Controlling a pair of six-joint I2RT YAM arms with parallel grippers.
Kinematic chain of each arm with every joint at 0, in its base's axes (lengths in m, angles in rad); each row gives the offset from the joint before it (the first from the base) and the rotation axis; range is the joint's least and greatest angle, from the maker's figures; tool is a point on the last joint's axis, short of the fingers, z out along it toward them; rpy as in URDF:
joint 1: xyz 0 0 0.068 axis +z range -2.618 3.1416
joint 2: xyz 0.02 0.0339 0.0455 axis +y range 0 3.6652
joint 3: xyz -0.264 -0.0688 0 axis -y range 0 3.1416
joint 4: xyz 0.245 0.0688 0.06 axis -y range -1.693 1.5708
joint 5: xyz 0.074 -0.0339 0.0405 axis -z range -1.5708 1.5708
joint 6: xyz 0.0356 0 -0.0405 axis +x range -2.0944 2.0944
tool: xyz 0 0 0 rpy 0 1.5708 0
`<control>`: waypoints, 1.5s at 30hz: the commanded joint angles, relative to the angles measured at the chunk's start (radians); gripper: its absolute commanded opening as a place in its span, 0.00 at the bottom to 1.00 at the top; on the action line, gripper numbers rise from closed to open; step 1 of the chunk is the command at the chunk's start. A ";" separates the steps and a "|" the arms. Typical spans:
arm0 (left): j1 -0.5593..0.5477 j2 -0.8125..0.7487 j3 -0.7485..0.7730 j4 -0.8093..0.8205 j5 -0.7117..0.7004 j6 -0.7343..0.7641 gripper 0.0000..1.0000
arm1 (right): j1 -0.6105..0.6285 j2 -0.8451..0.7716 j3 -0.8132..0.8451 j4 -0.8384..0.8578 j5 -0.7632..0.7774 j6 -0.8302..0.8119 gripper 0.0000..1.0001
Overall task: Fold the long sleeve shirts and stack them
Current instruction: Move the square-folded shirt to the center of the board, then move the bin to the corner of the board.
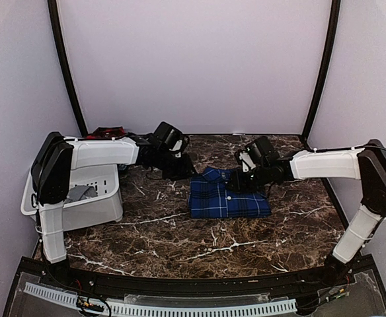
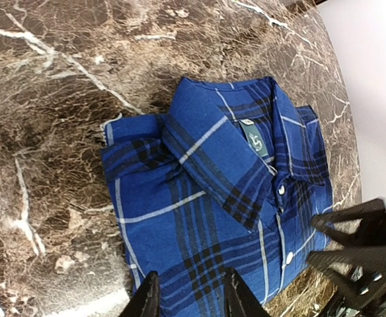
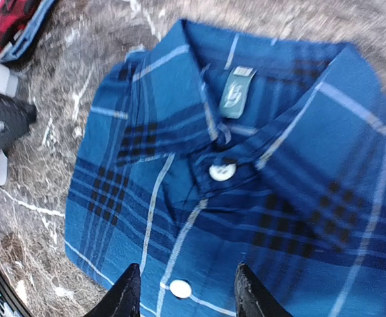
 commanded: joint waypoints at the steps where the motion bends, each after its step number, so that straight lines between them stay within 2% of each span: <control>1: 0.015 -0.046 -0.017 0.010 -0.043 -0.016 0.32 | 0.031 0.071 -0.007 0.075 -0.021 0.053 0.44; 6: 0.027 -0.082 -0.072 -0.011 -0.086 -0.018 0.32 | 0.032 0.079 -0.098 0.118 -0.003 0.082 0.44; 15: 0.057 -0.212 -0.274 -0.007 -0.168 -0.041 0.33 | 0.005 0.014 -0.206 0.129 0.055 0.117 0.45; 29: 0.126 -0.532 -0.583 -0.111 -0.293 -0.082 0.35 | -0.066 -0.070 -0.222 0.092 0.065 0.090 0.46; 41: 0.213 -0.751 -0.709 -0.272 -0.400 -0.183 0.36 | -0.069 -0.087 -0.187 0.085 0.027 0.069 0.46; 45: 0.204 -0.769 -0.676 -0.265 -0.374 -0.162 0.41 | -0.069 -0.105 -0.170 0.078 0.006 0.054 0.47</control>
